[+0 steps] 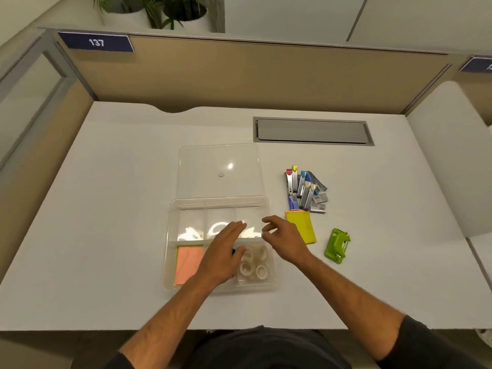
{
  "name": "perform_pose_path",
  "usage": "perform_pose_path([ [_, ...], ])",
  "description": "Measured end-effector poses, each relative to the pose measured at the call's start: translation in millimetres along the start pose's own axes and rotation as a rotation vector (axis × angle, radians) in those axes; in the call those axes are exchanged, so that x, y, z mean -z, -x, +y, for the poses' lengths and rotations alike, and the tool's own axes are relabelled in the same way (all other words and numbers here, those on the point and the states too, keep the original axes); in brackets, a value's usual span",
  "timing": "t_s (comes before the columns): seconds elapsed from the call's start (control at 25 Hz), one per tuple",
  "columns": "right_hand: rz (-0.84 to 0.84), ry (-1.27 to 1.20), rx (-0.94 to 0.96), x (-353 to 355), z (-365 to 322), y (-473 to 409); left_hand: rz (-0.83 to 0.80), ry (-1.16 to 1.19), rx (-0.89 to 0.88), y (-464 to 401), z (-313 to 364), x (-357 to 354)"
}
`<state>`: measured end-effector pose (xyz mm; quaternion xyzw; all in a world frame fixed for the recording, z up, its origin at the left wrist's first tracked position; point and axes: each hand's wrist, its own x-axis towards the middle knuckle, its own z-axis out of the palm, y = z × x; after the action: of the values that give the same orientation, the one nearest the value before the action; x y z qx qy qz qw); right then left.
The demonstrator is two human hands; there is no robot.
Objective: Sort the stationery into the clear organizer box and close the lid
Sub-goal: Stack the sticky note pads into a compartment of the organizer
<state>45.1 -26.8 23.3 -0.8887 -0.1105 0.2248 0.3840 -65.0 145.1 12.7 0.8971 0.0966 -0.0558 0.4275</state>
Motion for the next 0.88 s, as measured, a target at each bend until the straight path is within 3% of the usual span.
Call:
perform_pose_path([
  [0.2, 0.05, 0.041, -0.074, 53, 52, -6, -0.074, -0.001, 0.011, -33, 44, -56],
  [0.48, 0.07, -0.016, -0.151, 94, 104, -21, -0.022, 0.266, 0.233, -83, 87, -120],
  [0.76, -0.163, -0.033, -0.274, 93, 122, -34, -0.115, 0.181, 0.438, -106, 93, -146],
  [0.88, -0.152, -0.033, -0.281, 88, 121, -35, -0.077, 0.198, 0.437, -104, 90, -146],
])
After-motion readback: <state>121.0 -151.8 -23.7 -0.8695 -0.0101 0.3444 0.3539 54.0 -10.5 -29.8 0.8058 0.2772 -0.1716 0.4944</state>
